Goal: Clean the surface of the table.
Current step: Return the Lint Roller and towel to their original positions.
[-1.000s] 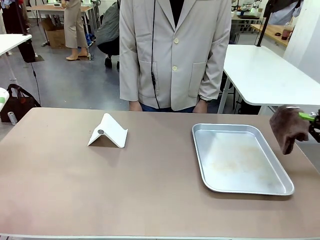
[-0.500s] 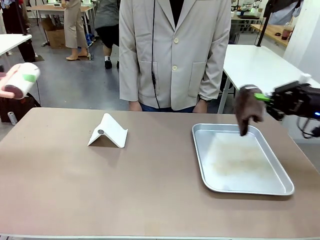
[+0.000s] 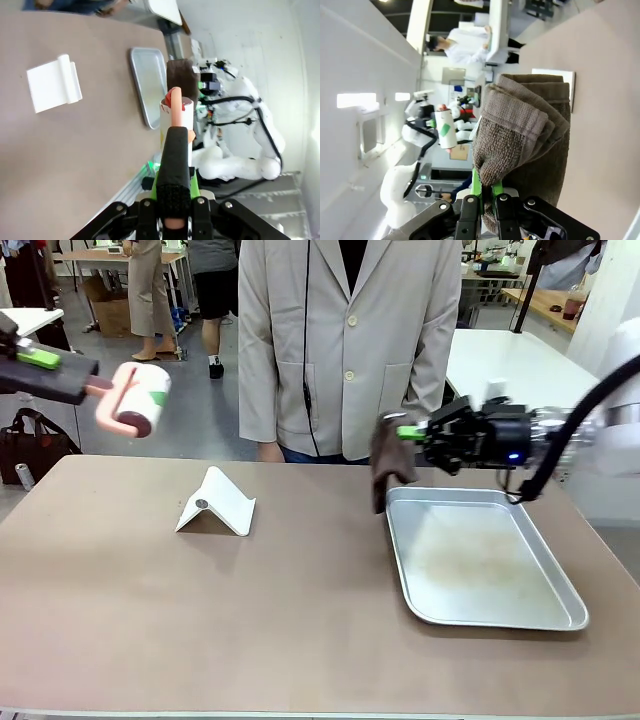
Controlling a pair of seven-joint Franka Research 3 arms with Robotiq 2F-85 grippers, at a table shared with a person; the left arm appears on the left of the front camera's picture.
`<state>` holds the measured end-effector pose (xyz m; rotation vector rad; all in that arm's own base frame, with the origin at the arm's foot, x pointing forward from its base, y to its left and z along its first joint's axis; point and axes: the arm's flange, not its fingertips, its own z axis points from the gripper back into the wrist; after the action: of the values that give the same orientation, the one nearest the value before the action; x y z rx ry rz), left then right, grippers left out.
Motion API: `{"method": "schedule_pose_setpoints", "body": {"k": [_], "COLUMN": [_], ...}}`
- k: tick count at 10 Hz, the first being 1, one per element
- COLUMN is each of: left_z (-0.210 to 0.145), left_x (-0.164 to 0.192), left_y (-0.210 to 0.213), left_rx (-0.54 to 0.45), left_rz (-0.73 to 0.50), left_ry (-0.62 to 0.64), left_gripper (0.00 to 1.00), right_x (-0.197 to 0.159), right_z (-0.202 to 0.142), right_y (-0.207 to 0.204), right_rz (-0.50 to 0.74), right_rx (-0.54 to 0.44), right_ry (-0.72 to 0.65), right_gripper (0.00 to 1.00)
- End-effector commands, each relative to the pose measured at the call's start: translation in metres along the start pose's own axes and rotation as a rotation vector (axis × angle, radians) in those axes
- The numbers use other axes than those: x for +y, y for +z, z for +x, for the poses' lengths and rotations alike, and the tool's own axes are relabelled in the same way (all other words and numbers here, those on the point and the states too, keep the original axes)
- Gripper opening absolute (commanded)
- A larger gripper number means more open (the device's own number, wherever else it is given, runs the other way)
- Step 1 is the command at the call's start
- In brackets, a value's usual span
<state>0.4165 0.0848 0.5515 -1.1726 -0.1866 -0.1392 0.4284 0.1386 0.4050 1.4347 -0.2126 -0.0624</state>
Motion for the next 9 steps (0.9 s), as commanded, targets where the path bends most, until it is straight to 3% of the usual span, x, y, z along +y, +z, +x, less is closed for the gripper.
{"method": "schedule_pose_setpoints", "body": {"k": [1, 3, 5, 7, 9], "left_z": [-0.004, -0.007, -0.011, -0.003, -0.003], "left_x": [-0.012, -0.017, -0.018, -0.012, -0.012], "left_y": [-0.029, -0.063, -0.090, -0.078, -0.078], "left_rx": [-0.069, -0.134, -0.126, -0.110, -0.110], "left_rz": [0.085, 0.167, 0.176, 0.191, 0.191], "left_ry": [0.049, 0.108, 0.142, 0.106, 0.106], "left_gripper": [0.22, 0.22, 0.22, 0.22, 0.22], "right_x": [-0.020, -0.043, -0.055, -0.058, -0.064], "right_z": [0.017, 0.021, 0.026, 0.026, 0.020], "right_y": [-0.043, -0.070, -0.072, -0.059, -0.075], "right_rz": [-0.036, -0.040, -0.014, 0.016, -0.029], "right_rx": [0.021, 0.119, 0.151, 0.174, 0.144], "right_ry": [0.009, -0.014, -0.043, -0.090, -0.071], "right_gripper": [0.09, 0.09, 0.09, 0.09, 0.09]}}
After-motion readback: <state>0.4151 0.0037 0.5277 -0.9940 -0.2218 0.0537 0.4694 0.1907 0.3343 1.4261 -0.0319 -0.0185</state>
